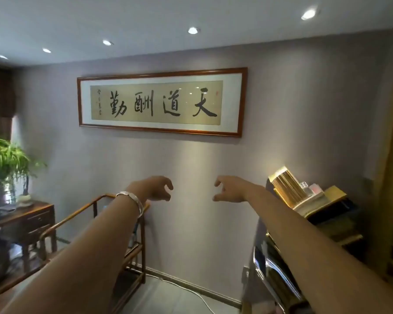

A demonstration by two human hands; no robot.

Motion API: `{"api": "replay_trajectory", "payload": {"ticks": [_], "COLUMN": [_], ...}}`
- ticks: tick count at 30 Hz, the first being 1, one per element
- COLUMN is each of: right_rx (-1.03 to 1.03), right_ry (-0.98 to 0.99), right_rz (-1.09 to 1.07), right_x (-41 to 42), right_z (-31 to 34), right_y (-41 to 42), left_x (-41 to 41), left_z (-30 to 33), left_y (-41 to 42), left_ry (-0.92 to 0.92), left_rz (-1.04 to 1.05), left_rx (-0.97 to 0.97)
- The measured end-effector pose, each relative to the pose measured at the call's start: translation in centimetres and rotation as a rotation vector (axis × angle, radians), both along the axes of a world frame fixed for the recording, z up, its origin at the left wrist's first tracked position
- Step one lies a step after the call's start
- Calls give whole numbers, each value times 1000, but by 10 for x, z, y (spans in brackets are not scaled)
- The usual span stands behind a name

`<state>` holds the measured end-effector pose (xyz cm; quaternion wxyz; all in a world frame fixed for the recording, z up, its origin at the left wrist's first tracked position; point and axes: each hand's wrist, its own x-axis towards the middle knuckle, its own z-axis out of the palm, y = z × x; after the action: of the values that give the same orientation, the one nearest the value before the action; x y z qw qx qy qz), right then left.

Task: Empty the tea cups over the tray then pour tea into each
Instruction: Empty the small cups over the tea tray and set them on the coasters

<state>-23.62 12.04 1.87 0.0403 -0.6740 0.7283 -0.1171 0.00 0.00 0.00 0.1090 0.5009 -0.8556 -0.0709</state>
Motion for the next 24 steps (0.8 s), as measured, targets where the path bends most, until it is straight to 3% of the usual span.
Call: {"api": "replay_trajectory", "payload": {"ticks": [11, 24], "right_rx": [10, 42], "right_ry": [25, -53], "right_rz": [369, 719], "right_x": [5, 108], "right_z": [-7, -28], "right_y": [-263, -478], "left_x": [33, 145], "left_z": [-6, -13], "left_y": [-175, -272], "left_ry": [-31, -61], "left_rz": [403, 718], "left_rx": [24, 35]}}
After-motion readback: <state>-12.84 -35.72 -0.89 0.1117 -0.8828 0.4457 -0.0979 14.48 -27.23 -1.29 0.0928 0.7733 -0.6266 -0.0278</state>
